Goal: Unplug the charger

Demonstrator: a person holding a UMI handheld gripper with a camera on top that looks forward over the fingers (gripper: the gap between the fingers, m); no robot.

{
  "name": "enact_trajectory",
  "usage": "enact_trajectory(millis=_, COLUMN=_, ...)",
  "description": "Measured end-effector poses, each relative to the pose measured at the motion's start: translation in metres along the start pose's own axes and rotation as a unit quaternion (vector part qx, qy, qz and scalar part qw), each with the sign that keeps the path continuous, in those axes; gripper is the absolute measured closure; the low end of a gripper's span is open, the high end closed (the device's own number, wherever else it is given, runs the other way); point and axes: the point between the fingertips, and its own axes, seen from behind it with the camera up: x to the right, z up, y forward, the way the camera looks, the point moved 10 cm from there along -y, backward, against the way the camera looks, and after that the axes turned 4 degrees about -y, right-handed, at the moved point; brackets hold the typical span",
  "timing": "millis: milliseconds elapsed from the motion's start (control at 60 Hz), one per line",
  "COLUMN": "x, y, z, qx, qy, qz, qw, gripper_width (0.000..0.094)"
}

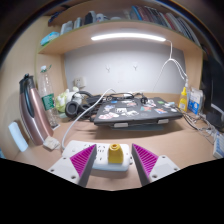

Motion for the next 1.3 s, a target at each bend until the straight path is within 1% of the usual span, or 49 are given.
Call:
enact_trajectory(millis=33, x=-0.001, y=0.003, z=0.0, qx=-0.003, qy=0.006, qz=0.001, qw=1.0, gripper_width=0.0191)
enact_trajectory(millis=67, x=-0.002, y=0.006, z=-0.001, qx=-0.004, qy=0.007, qz=0.005, qw=1.0, gripper_width=0.0279)
enact_trajectory(millis=100, x=-0.001, y=0.008, z=-0.003, qx=-0.009, qy=0.007, qz=0.005, qw=1.0, gripper_width=0.0454)
enact_trajectory(millis=117, x=0.0, y=0.01, z=-0.004, qx=-0.011, qy=0.007, qz=0.0, qw=1.0, gripper_width=0.049)
enact_trajectory(millis=150, x=0.003, y=0.011, z=-0.003, qx=-0.004, qy=0.0, qz=-0.008, qw=1.0, gripper_width=0.0623)
enact_trajectory(millis=183, x=0.003, y=0.012, z=-0.004, qx=-0.002, qy=-0.006, qz=-0.005, qw=1.0, gripper_width=0.0635)
enact_trajectory(millis=267, x=0.003, y=0.011, z=-0.004, qx=0.006, qy=-0.023, qz=0.002, qw=1.0, gripper_width=0.0723)
enact_trajectory(millis=317, x=0.003, y=0.012, z=-0.004, qx=0.007, qy=-0.026, qz=0.003, qw=1.0, gripper_width=0.0744)
enact_trajectory(millis=350, x=0.004, y=0.012, z=-0.003, qx=0.009, qy=-0.033, qz=0.003, qw=0.999, gripper_width=0.0774)
enact_trajectory(millis=433, x=0.003, y=0.01, z=-0.001, qx=0.015, qy=-0.03, qz=0.004, qw=0.999, gripper_width=0.0783)
enact_trajectory(millis=467, x=0.003, y=0.003, z=0.008, qx=0.041, qy=-0.023, qz=0.003, qw=0.999, gripper_width=0.0783)
enact_trajectory(millis=517, x=0.004, y=-0.02, z=0.033, qx=0.102, qy=-0.01, qz=-0.006, qw=0.995, gripper_width=0.0785)
enact_trajectory(millis=550, x=0.006, y=-0.036, z=0.053, qx=0.135, qy=-0.016, qz=-0.017, qw=0.991, gripper_width=0.0787)
enact_trajectory(millis=583, x=0.006, y=-0.048, z=0.068, qx=0.15, qy=-0.032, qz=-0.019, qw=0.988, gripper_width=0.0785)
enact_trajectory(millis=650, x=0.006, y=-0.069, z=0.091, qx=0.175, qy=-0.037, qz=-0.01, qw=0.984, gripper_width=0.0786)
enact_trajectory(millis=683, x=0.011, y=-0.078, z=0.096, qx=0.174, qy=-0.039, qz=-0.011, qw=0.984, gripper_width=0.0785)
enact_trajectory(millis=767, x=0.027, y=-0.087, z=0.091, qx=0.159, qy=-0.053, qz=-0.026, qw=0.986, gripper_width=0.0785)
enact_trajectory(millis=817, x=0.039, y=-0.089, z=0.083, qx=0.136, qy=-0.046, qz=-0.03, qw=0.989, gripper_width=0.0785)
enact_trajectory(millis=883, x=0.052, y=-0.084, z=0.062, qx=0.087, qy=-0.032, qz=-0.023, qw=0.995, gripper_width=0.0782)
enact_trajectory(millis=1000, x=0.071, y=-0.061, z=0.019, qx=-0.003, qy=-0.029, qz=-0.026, qw=0.999, gripper_width=0.0777)
enact_trajectory(millis=1117, x=0.083, y=-0.035, z=-0.008, qx=-0.066, qy=-0.027, qz=-0.039, qw=0.997, gripper_width=0.0761)
enact_trajectory(millis=1200, x=0.086, y=-0.018, z=-0.019, qx=-0.106, qy=-0.026, qz=-0.032, qw=0.994, gripper_width=0.0747)
enact_trajectory(millis=1250, x=0.085, y=-0.01, z=-0.023, qx=-0.122, qy=-0.028, qz=-0.027, qw=0.992, gripper_width=0.0733)
enact_trajectory(millis=1300, x=0.087, y=-0.002, z=-0.02, qx=-0.119, qy=-0.033, qz=-0.032, qw=0.992, gripper_width=0.0722)
